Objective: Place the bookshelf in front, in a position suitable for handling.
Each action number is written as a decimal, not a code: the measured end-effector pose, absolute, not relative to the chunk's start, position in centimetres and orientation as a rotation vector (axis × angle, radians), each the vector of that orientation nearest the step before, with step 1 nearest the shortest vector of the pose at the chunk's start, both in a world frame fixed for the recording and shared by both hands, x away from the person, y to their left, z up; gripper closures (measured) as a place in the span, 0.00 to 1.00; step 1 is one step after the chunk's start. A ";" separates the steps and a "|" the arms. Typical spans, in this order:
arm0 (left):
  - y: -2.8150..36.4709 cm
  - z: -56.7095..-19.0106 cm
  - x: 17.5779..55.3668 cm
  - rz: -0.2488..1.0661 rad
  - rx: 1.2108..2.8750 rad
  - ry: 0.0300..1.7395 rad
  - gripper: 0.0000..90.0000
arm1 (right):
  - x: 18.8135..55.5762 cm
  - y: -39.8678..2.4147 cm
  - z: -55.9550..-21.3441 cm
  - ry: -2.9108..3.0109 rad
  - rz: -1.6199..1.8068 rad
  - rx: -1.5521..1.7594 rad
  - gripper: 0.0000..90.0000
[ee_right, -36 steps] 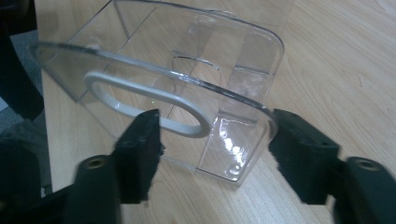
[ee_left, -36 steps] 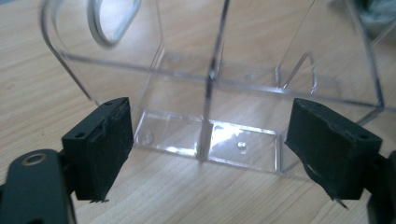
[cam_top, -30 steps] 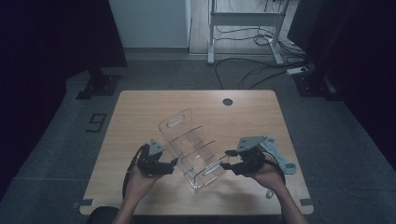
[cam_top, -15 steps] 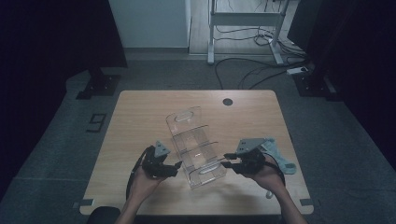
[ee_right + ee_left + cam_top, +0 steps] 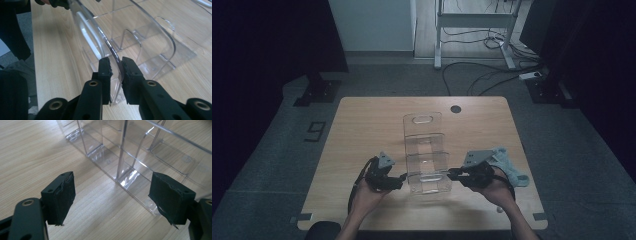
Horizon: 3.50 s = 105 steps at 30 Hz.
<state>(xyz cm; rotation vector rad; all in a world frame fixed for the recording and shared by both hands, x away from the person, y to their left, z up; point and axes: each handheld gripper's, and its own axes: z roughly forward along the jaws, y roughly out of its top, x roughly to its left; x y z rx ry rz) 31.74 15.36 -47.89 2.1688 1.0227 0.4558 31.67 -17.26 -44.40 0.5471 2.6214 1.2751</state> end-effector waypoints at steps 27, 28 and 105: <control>18.3 -45.8 30.0 0.424 2.137 1.004 0.21 | 31.6 -16.2 -43.5 2.585 1.371 0.590 0.69; 18.1 -45.7 29.9 0.424 2.142 0.997 0.22 | 31.7 -16.6 -43.4 2.575 1.373 0.609 0.67; 15.2 -45.3 28.4 0.346 2.133 0.869 0.28 | 35.6 -16.9 -46.2 2.433 1.192 0.890 0.65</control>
